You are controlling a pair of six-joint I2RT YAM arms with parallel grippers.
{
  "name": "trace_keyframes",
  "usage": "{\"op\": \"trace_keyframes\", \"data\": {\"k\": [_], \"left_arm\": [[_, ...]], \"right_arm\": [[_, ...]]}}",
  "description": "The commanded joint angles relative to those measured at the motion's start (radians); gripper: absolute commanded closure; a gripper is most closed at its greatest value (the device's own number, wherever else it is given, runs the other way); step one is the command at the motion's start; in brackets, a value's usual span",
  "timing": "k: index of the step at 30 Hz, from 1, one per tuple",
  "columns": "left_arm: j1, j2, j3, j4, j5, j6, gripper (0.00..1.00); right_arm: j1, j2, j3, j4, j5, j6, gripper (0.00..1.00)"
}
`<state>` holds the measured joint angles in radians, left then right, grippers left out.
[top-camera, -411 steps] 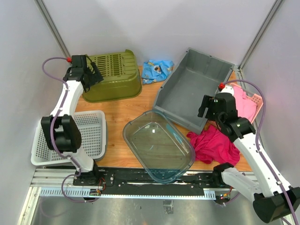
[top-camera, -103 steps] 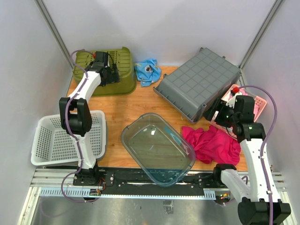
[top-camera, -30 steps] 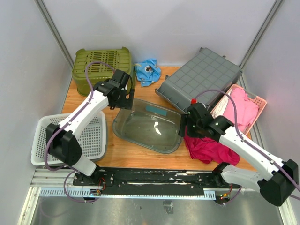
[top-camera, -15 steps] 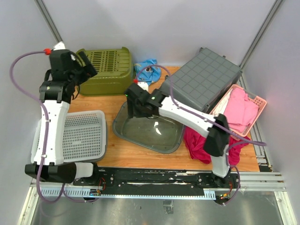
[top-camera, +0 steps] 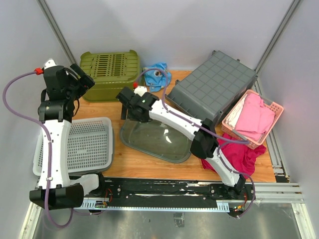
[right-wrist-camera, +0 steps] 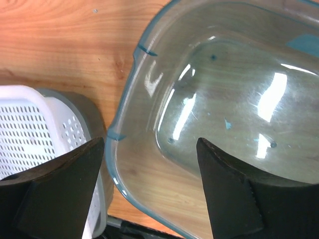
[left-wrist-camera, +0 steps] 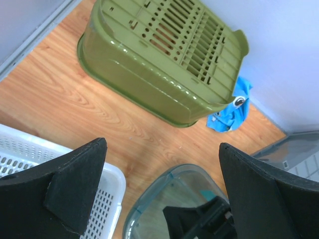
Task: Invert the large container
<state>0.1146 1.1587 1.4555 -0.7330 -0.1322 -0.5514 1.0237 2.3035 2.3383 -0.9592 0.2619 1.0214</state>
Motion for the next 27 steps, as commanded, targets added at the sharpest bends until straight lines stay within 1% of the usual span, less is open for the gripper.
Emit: {"op": "trace_keyframes", "data": {"k": [1,5,10,15,17,21,23,27], "left_arm": [[0.005,-0.051,-0.035,0.069,0.014,-0.017,0.01],[0.006,-0.08,-0.073,0.074,-0.002,-0.017,0.01],[0.007,-0.092,-0.087,0.064,-0.018,0.001,0.01],[0.005,-0.101,-0.104,0.065,-0.009,0.005,0.01],[0.006,-0.105,-0.112,0.069,-0.006,0.003,0.01],[0.006,-0.106,-0.115,0.069,-0.005,0.005,0.01],[0.005,-0.107,-0.111,0.07,-0.004,0.007,0.01],[0.006,-0.11,-0.101,0.064,-0.007,0.016,0.01]], "right_arm": [[0.015,0.056,0.07,0.056,0.068,0.052,0.23],[0.012,0.125,0.11,0.111,0.052,0.059,0.23],[0.012,0.19,0.125,0.173,0.039,0.05,0.23],[0.009,0.219,0.13,0.203,0.028,0.012,0.23],[0.009,0.211,0.113,0.205,0.025,0.007,0.35],[0.009,0.178,0.051,0.233,-0.002,0.029,0.66],[0.01,0.171,0.045,0.234,-0.01,0.039,0.78],[0.01,0.152,0.032,0.232,-0.015,0.066,0.89]]}}
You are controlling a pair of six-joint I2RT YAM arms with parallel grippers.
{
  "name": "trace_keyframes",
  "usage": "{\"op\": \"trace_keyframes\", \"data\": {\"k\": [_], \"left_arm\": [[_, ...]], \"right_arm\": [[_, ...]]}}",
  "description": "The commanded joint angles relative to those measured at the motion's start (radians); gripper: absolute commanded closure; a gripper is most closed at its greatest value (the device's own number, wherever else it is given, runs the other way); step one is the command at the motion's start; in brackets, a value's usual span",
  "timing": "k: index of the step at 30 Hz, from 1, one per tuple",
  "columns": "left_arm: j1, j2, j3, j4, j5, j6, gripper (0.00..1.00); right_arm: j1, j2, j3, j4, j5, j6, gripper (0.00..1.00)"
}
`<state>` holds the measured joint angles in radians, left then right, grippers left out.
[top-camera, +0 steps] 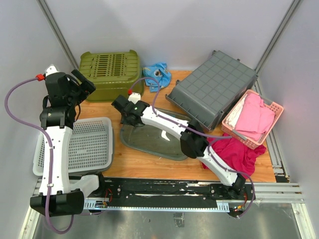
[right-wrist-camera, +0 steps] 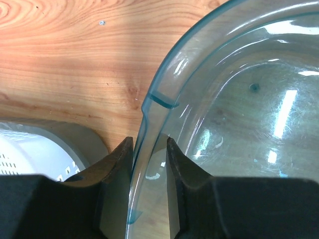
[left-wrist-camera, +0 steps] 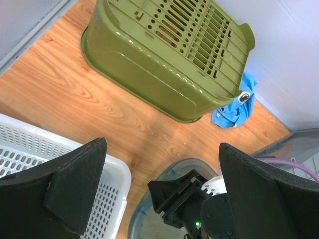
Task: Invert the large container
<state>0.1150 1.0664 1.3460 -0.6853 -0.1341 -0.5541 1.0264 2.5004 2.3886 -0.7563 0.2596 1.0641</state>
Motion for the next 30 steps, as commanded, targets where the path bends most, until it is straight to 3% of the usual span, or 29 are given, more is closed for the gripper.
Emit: {"op": "trace_keyframes", "data": {"k": [1,3,20,30], "left_arm": [[0.006,-0.017,0.013,0.014,-0.006,0.021,0.01],[0.006,-0.018,0.028,0.009,-0.01,0.026,0.01],[0.006,-0.01,0.331,-0.075,-0.105,0.084,0.01],[0.005,0.003,0.369,-0.076,-0.108,0.086,0.01]], "right_arm": [[0.008,-0.049,-0.018,0.03,-0.015,0.027,0.93],[0.01,-0.066,-0.023,0.029,-0.019,0.038,0.99],[0.032,-0.33,-0.064,0.168,-0.037,0.094,1.0],[0.031,-0.513,-0.175,0.285,-0.021,0.094,1.0]]}}
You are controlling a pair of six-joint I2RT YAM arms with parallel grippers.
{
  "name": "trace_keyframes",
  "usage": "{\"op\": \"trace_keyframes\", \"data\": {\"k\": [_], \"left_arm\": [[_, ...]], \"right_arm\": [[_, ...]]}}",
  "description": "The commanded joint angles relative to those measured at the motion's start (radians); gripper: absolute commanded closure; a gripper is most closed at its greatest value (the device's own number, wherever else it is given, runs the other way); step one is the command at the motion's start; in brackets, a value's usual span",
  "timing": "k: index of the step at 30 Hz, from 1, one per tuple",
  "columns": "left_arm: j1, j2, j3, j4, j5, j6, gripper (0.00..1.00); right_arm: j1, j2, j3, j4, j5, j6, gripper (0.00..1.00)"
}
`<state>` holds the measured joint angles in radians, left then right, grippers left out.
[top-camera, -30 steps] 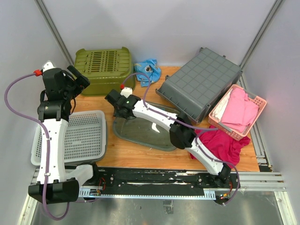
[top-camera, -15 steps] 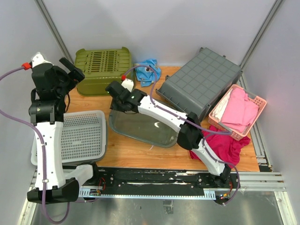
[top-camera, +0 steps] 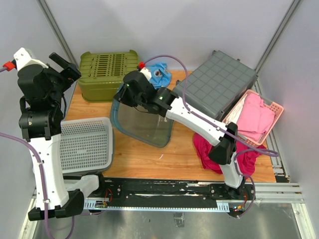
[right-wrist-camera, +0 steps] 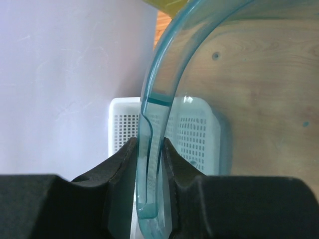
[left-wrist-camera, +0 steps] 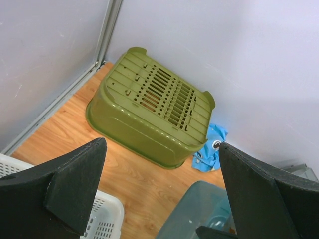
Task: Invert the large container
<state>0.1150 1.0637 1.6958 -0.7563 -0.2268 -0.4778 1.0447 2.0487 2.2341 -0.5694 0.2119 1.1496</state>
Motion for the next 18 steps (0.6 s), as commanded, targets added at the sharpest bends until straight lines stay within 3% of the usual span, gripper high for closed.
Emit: {"op": "trace_keyframes", "data": {"k": [1,10,15,18], "left_arm": [[0.005,0.01,0.019,-0.006,-0.013,0.012,0.01],[0.005,0.013,0.019,-0.005,-0.012,0.025,0.01],[0.005,0.014,0.017,-0.003,-0.004,0.024,0.01],[0.005,0.019,-0.004,0.006,0.026,0.013,0.01]], "right_arm": [[0.012,-0.076,-0.028,0.114,0.019,0.013,1.0],[0.0,-0.23,-0.261,0.4,-0.078,0.046,0.99],[-0.022,-0.372,-0.523,0.677,-0.149,0.111,0.99],[-0.048,-0.44,-0.702,0.933,-0.198,0.162,1.0]]}}
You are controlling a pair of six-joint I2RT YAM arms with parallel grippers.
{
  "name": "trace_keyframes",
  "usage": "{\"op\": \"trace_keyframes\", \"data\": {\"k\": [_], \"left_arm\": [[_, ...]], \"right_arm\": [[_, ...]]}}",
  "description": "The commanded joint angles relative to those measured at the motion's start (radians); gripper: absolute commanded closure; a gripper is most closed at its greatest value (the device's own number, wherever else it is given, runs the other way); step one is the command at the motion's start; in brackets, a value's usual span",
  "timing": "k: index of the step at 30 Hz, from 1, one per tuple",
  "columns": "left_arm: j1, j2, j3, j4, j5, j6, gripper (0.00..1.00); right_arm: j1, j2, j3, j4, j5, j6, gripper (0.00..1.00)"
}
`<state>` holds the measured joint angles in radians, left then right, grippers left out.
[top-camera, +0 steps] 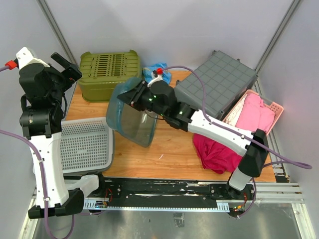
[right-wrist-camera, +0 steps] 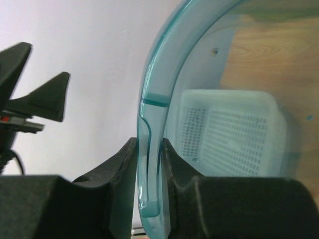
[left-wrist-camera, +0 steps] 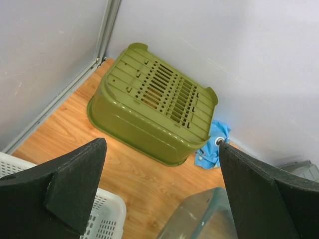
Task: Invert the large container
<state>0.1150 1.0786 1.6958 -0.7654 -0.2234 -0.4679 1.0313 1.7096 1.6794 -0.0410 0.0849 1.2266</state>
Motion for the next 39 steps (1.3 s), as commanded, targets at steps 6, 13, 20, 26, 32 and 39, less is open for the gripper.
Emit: {"op": "trace_keyframes", "data": {"k": [6,13,20,26,32,39], "left_arm": [[0.006,0.004,-0.035,0.036,0.081,-0.017,0.01],[0.004,0.016,-0.059,0.06,0.159,-0.04,0.01],[0.005,0.011,-0.095,0.083,0.211,-0.056,0.01],[0.004,0.008,-0.102,0.092,0.239,-0.062,0.01],[0.005,-0.002,-0.149,0.125,0.288,-0.083,0.01],[0.005,-0.019,-0.229,0.159,0.343,-0.106,0.01]], "right_arm": [[-0.115,-0.191,-0.41,0.735,-0.186,0.17,0.99],[-0.187,-0.23,-0.604,1.006,-0.234,0.351,0.99],[-0.215,-0.354,-0.892,1.089,-0.23,0.402,0.99],[-0.23,-0.677,-1.172,0.761,-0.177,0.296,1.0],[-0.229,-1.042,-1.365,0.288,-0.119,0.235,0.96],[-0.224,-1.363,-1.38,-0.153,-0.058,0.188,0.61]]}}
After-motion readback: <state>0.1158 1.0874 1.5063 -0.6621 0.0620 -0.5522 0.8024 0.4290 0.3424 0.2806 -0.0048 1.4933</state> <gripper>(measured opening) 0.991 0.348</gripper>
